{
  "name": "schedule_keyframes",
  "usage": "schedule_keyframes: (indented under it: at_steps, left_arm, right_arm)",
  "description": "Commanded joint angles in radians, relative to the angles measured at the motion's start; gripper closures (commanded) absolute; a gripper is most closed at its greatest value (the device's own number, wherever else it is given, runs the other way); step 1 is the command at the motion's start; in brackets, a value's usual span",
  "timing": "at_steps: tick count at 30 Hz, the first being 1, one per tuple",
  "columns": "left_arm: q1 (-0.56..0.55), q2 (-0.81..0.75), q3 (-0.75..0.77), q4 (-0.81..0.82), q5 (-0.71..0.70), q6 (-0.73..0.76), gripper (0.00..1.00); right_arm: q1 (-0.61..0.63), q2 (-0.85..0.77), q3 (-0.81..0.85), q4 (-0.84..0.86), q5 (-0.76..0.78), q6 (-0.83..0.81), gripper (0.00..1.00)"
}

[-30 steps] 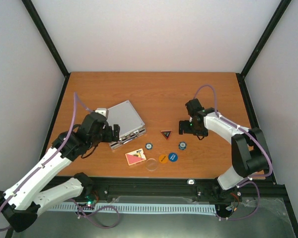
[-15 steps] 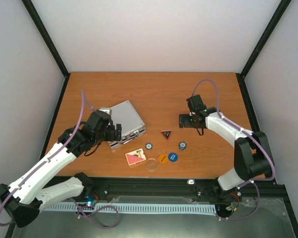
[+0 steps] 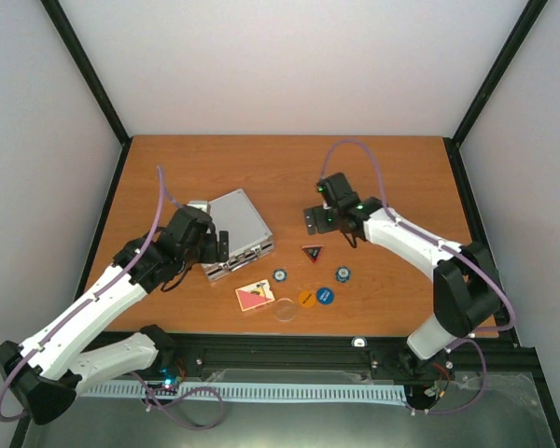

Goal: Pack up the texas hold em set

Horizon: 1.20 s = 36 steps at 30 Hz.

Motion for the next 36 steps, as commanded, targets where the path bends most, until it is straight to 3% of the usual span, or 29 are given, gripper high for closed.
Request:
schedule_keyframes:
  at_steps: [1, 15, 19, 22, 36]
  left_arm:
    - [0.000, -0.017, 0.032, 0.009, -0.031, 0.011, 0.00]
    - [0.000, -0.047, 0.047, 0.002, -0.054, 0.021, 0.00]
    - [0.000, -0.045, 0.036, 0.011, -0.049, 0.017, 0.00]
    - [0.000, -0.034, 0.043, 0.006, -0.050, 0.016, 0.00]
    - [0.000, -0.025, 0.040, 0.016, -0.047, 0.016, 0.00]
  right_arm:
    - [0.153, 0.038, 0.096, -0.069, 0.021, 0.013, 0.00]
    - [0.372, 0.095, 0.056, -0.117, 0.025, 0.129, 0.12]
    - [0.401, 0.091, 0.044, -0.126, 0.007, 0.139, 0.21]
    - [0.418, 0.088, 0.026, -0.126, -0.002, 0.145, 0.39]
    - [0.477, 0.204, 0.040, -0.089, -0.068, 0.162, 0.31]
